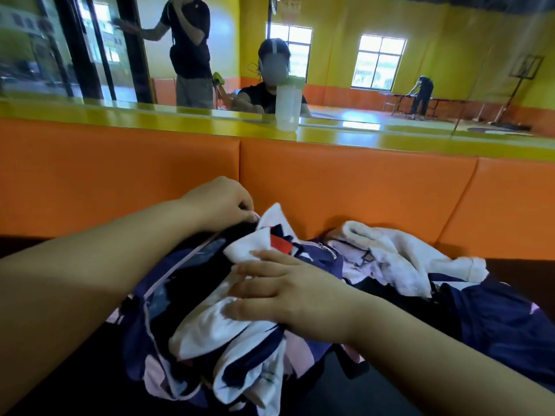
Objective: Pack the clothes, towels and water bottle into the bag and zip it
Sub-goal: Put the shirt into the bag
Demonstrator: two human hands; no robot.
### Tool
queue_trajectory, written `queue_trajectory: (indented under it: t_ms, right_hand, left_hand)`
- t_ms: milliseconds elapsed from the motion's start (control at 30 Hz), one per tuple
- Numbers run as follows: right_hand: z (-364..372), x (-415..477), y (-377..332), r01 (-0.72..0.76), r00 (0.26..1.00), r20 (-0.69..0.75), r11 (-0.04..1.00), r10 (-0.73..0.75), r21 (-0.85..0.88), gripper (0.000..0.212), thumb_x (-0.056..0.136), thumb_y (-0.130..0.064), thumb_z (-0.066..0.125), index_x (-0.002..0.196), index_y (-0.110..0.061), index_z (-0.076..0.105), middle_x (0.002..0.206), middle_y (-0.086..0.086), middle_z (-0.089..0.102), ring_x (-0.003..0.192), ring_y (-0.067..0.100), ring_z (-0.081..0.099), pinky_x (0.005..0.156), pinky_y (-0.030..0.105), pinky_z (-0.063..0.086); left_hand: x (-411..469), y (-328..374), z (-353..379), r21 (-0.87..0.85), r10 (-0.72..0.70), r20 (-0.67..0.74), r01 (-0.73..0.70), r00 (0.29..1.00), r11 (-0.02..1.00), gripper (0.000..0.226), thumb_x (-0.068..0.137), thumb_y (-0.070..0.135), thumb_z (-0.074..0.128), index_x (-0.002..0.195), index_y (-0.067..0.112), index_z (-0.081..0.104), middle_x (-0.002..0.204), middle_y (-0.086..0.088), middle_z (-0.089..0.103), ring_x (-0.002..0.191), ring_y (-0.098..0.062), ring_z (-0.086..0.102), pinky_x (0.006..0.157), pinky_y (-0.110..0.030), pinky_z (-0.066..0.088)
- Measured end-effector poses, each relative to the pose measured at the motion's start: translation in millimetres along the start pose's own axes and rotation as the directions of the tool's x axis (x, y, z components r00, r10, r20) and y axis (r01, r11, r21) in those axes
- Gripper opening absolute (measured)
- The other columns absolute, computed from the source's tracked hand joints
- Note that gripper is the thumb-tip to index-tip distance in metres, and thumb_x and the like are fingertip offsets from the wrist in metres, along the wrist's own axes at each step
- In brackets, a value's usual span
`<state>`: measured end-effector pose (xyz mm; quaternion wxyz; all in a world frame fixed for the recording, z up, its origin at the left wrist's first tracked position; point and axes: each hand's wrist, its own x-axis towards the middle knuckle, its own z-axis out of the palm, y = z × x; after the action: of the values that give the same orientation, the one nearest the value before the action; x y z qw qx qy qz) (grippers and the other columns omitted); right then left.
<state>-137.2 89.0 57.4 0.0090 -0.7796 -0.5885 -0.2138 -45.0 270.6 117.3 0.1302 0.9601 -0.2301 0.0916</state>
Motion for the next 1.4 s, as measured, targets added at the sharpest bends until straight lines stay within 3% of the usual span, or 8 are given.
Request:
queue_trajectory:
  t_ms: [233, 367, 533, 633, 767, 1033, 1200, 1400]
  right_hand:
    - [29, 26, -4, 0.018, 0.999, 0.026, 0.988, -0.022, 0.154, 0.044, 0.081, 0.004, 0.063, 0.123, -0.009, 0.06, 0.124, 0.012, 0.062, 0.122, 0.033, 0.049, 0.108, 0.05, 0.033]
    - [45, 7, 7, -0.192, 0.961, 0.189, 0.979, 0.202, -0.069, 0.078, 0.053, -0.033, 0.084, 0.121, -0.016, 0.048, 0.11, 0.007, 0.067, 0.097, 0.029, 0.064, 0.071, 0.037, 0.051]
    - [56, 7, 10, -0.523, 0.786, 0.184, 0.793, 0.59, -0.313, 0.099, 0.021, -0.039, 0.087, 0.109, -0.013, 0.048, 0.063, 0.004, 0.061, 0.046, 0.025, 0.058, 0.043, 0.016, 0.011]
    - [62, 5, 11, -0.551, 0.781, 0.14, 0.777, 0.609, -0.305, 0.086, 0.033, -0.033, 0.083, 0.11, -0.015, 0.049, 0.066, 0.006, 0.063, 0.048, 0.028, 0.059, 0.043, 0.016, 0.004]
    - [83, -10, 2, -0.304, 0.94, 0.072, 0.912, 0.335, -0.276, 0.032, 0.076, -0.018, 0.05, 0.108, -0.022, 0.054, 0.091, 0.013, 0.068, 0.08, 0.037, 0.065, 0.058, 0.035, 0.051]
    - [69, -34, 23, -0.328, 0.903, 0.172, 0.891, 0.393, -0.313, 0.051, 0.067, -0.022, 0.073, 0.116, -0.025, 0.058, 0.098, 0.009, 0.068, 0.075, 0.031, 0.065, 0.056, 0.034, 0.052]
    - [68, -37, 12, -0.264, 0.961, -0.03, 0.879, 0.275, -0.398, 0.032, 0.091, -0.013, 0.041, 0.117, -0.017, 0.06, 0.127, 0.016, 0.058, 0.111, 0.036, 0.058, 0.092, 0.043, 0.048]
    - [69, -50, -5, -0.27, 0.949, 0.072, 0.912, 0.306, -0.309, 0.029, 0.086, -0.016, 0.042, 0.101, -0.018, 0.066, 0.107, 0.006, 0.065, 0.08, 0.027, 0.062, 0.067, 0.034, 0.052]
  left_hand:
    - [3, 0, -13, 0.0, 0.056, 0.038, -0.056, 0.998, 0.998, 0.021, 0.087, 0.037, 0.061, 0.088, 0.02, 0.075, 0.088, 0.008, 0.068, 0.082, -0.01, 0.058, 0.069, -0.028, 0.043]
    - [-11, -10, -12, -0.051, 0.049, 0.022, -0.048, 0.999, 0.998, 0.018, 0.086, 0.035, 0.061, 0.088, 0.022, 0.074, 0.088, 0.008, 0.068, 0.081, -0.009, 0.059, 0.07, -0.029, 0.047]
    - [-29, -4, 1, -0.13, 0.055, -0.055, -0.061, 0.997, 0.99, 0.006, 0.084, 0.027, 0.065, 0.089, 0.025, 0.062, 0.08, 0.014, 0.061, 0.076, -0.01, 0.057, 0.067, -0.028, 0.045]
    - [-35, 4, 12, -0.109, 0.102, -0.114, -0.114, 0.988, 0.987, 0.012, 0.085, 0.021, 0.062, 0.083, 0.024, 0.051, 0.074, 0.01, 0.056, 0.069, -0.01, 0.053, 0.058, -0.03, 0.043]
    - [-33, 0, 18, -0.093, 0.13, -0.165, -0.146, 0.978, 0.985, 0.016, 0.085, 0.006, 0.055, 0.076, 0.02, 0.053, 0.076, 0.005, 0.058, 0.065, -0.014, 0.05, 0.056, -0.034, 0.042]
    - [-36, -7, 25, -0.067, 0.108, -0.097, -0.115, 0.989, 0.991, 0.022, 0.086, 0.006, 0.052, 0.075, 0.025, 0.05, 0.071, 0.018, 0.051, 0.067, -0.001, 0.048, 0.052, -0.028, 0.034]
    - [-35, -2, 30, -0.066, 0.107, -0.125, -0.116, 0.986, 0.991, 0.021, 0.085, 0.006, 0.053, 0.075, 0.025, 0.051, 0.07, 0.017, 0.05, 0.067, -0.011, 0.048, 0.055, -0.03, 0.036]
    - [-42, 1, 34, -0.081, 0.091, -0.122, -0.101, 0.988, 0.992, 0.02, 0.083, 0.004, 0.049, 0.077, 0.022, 0.055, 0.077, 0.01, 0.057, 0.072, -0.017, 0.051, 0.058, -0.035, 0.042]
